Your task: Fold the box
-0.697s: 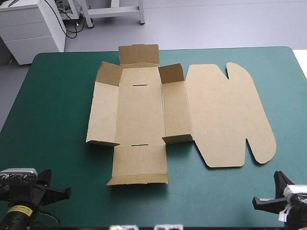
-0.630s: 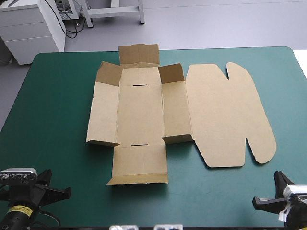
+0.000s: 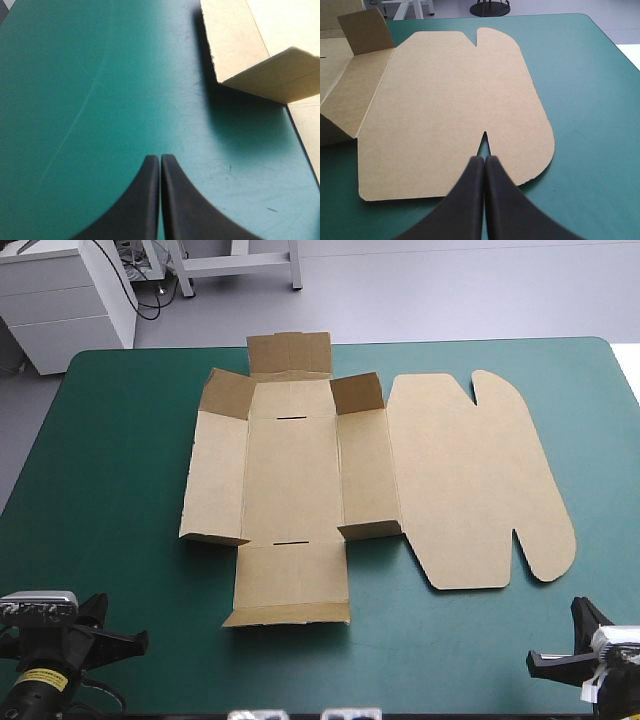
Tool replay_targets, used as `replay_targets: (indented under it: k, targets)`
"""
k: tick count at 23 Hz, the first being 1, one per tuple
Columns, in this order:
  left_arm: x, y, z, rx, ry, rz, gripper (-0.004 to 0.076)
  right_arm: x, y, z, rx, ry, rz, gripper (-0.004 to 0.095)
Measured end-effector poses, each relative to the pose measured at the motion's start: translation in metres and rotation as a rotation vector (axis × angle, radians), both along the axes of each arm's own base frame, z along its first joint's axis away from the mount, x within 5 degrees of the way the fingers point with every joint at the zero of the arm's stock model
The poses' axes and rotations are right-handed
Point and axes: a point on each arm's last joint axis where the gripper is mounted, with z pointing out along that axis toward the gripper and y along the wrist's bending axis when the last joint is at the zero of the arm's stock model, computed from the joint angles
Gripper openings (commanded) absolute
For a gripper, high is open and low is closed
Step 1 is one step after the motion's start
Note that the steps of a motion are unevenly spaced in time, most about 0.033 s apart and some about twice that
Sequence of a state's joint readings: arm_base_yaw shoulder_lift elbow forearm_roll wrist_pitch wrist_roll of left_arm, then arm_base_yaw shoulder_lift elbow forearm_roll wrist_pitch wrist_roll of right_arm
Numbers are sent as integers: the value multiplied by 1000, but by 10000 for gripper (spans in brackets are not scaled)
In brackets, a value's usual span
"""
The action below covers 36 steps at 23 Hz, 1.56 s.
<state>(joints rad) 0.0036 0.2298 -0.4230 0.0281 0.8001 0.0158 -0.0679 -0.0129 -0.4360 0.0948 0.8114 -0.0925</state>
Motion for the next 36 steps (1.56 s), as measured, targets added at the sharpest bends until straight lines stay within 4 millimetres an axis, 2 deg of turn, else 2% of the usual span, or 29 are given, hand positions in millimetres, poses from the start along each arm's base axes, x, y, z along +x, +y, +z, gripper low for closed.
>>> replay_targets:
  k: [2,6,7,8,10,14,17,21,28,29,30,31,32,33,34,35,36]
  targets:
    - [0,0,2,0,-5,0,-8,0,0,0,0,0,0,-14]
    - [9,0,36,0,-34,0,-8,0,0,0,0,0,0,-14]
    - [17,0,52,0,-32,0,-8,0,0,0,0,-1,0,-14]
    - [23,0,58,0,-21,0,-8,0,0,0,0,-3,0,-14]
    - [47,0,81,0,4,0,-7,0,0,0,0,-4,0,-14]
    - [81,0,96,0,80,-5,6,0,0,0,0,-5,0,-14]
    - [110,-4,95,-4,171,-56,18,0,0,1,0,-6,0,-14]
    - [153,-14,84,-62,289,-155,18,0,0,1,0,-6,0,-14]
    - [214,-22,72,-140,408,-226,18,0,0,1,0,-7,-1,-14]
    - [230,-22,66,-155,470,-234,18,0,0,1,0,-7,-1,-14]
    - [245,-19,58,-180,537,-242,18,0,0,1,0,-7,-1,-14]
    - [250,-14,54,-200,562,-242,18,0,0,1,0,-7,-1,-14]
    - [261,-2,47,-263,611,-247,18,0,0,1,0,-7,-1,-14]
    - [264,4,44,-295,628,-250,15,0,0,1,0,-7,-1,-14]
    - [270,22,39,-382,655,-252,15,0,0,1,0,-7,-1,-14]
    - [272,29,35,-420,665,-248,15,0,0,1,0,-7,-1,-14]
    - [276,44,29,-510,662,-225,15,0,0,1,0,-7,-1,-14]
